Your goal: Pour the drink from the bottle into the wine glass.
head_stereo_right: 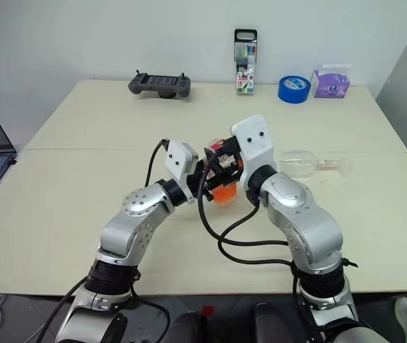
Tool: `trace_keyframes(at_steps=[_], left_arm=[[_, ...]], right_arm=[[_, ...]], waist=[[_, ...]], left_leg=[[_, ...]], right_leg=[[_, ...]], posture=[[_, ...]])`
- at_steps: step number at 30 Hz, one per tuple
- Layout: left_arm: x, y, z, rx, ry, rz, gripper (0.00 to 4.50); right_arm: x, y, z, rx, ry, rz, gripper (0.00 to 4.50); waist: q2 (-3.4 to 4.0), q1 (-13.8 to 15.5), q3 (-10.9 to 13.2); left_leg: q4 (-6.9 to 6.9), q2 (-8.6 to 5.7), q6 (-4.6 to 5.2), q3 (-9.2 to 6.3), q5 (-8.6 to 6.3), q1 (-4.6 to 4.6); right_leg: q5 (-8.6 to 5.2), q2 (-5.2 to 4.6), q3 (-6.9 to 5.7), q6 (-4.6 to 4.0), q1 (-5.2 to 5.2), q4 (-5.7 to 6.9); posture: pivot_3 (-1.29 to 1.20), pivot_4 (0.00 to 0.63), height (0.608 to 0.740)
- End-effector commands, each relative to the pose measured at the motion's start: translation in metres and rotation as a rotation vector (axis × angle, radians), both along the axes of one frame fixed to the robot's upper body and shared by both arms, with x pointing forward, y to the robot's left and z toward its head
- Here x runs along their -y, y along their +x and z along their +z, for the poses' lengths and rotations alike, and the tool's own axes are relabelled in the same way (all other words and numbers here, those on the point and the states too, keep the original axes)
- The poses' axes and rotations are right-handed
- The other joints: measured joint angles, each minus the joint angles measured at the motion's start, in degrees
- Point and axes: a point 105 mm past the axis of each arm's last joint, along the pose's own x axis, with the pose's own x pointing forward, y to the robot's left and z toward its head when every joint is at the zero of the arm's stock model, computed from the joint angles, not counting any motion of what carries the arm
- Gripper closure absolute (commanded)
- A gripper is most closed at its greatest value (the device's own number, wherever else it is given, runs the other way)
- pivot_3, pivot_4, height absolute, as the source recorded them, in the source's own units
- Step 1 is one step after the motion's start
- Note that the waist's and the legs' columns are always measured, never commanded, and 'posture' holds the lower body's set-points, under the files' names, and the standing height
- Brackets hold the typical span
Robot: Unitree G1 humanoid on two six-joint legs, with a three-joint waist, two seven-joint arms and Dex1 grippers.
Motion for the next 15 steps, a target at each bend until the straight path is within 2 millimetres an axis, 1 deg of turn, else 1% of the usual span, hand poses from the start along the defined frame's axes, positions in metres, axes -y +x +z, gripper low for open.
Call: trace_keyframes(at_steps=[1, 4, 11, 13, 15], left_arm=[[-0.011, 0.000, 0.022, 0.087, -0.028, 0.033, 2.73], [-0.012, 0.001, 0.021, 0.086, -0.026, 0.036, 2.73], [-0.014, 0.002, 0.022, 0.085, -0.023, 0.042, 2.73], [-0.015, 0.003, 0.022, 0.085, -0.024, 0.046, 2.73], [-0.015, 0.003, 0.021, 0.084, -0.023, 0.046, 2.73]], right_arm=[[0.017, 0.000, 0.007, 0.023, 0.016, -0.063, 0.20], [0.017, -0.002, 0.007, 0.020, 0.015, -0.062, 0.20], [0.029, -0.005, 0.002, 0.004, 0.000, -0.071, 0.20], [0.026, -0.013, 0.003, 0.007, 0.020, -0.006, 0.20], [0.016, -0.024, 0.008, 0.020, 0.044, 0.082, 0.20]], waist=[[0.00, 0.00, 0.00], [0.00, 0.01, 0.00], [0.00, 0.03, 0.00], [0.00, 0.06, 0.00], [0.00, 0.07, 0.00]], left_leg=[[0.00, 0.00, 0.00, 0.00, 0.00, 0.00], [0.01, 0.00, 0.00, -0.01, 0.00, 0.00], [0.00, 0.00, 0.00, -0.01, 0.00, 0.00], [0.00, 0.00, 0.00, -0.03, 0.00, 0.00], [0.01, -0.02, 0.00, -0.02, 0.00, -0.02]], right_leg=[[0.00, 0.00, 0.00, 0.00, 0.00, 0.00], [0.00, 0.00, 0.00, 0.00, 0.00, 0.00], [0.00, 0.00, 0.00, 0.00, 0.00, 0.00], [0.00, 0.00, 0.00, 0.00, 0.01, 0.00], [0.00, 0.00, -0.01, 0.00, 0.02, -0.01]], posture=[[0.00, 0.150, 0.740], [0.00, 0.150, 0.740], [0.00, 0.150, 0.740], [0.00, 0.150, 0.740], [0.00, 0.150, 0.740]])
